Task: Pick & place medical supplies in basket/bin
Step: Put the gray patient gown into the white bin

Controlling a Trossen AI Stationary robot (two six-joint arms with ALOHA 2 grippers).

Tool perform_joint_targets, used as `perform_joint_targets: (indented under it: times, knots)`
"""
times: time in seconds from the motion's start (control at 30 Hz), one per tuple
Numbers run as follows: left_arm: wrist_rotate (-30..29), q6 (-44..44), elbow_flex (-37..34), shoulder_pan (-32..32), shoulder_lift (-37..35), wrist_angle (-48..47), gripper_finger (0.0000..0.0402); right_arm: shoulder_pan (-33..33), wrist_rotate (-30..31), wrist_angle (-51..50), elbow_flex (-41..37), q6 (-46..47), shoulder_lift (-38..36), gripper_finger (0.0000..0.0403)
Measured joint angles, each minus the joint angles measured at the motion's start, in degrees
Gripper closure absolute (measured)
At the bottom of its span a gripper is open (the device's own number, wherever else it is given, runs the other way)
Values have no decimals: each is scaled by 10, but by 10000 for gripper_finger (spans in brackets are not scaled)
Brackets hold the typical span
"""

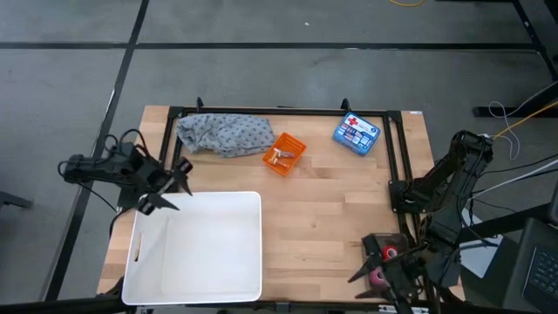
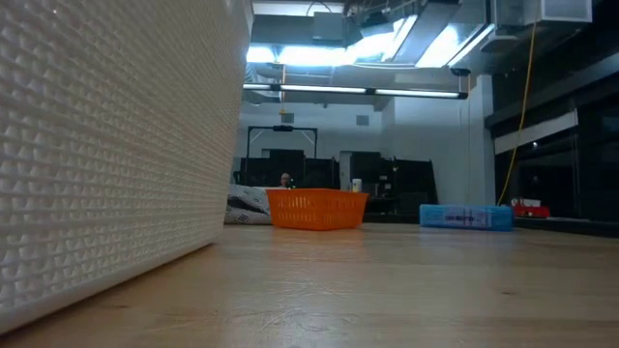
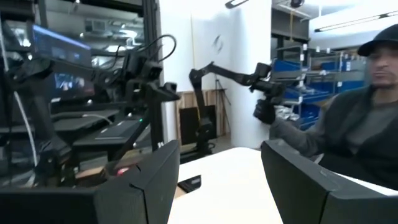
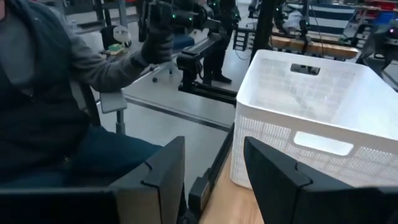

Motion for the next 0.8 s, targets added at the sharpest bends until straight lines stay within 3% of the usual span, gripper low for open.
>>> perform_joint_targets:
  times: [0.27, 0.53, 0.67, 0.8]
  knots:
    - [20, -8, 0, -1, -48, -21, 176, -13, 0, -15, 0, -2, 0, 237]
    - [56, -39, 0, -1, -79, -47, 176, -44, 0, -19, 0, -79, 0, 237]
    - [52, -46, 0, 0, -80, -68, 176, -68, -1, -50, 0, -84, 0, 237]
    - [11, -28, 0, 0, -80, -87, 176, -103, -2, -105, 0, -69, 0, 237]
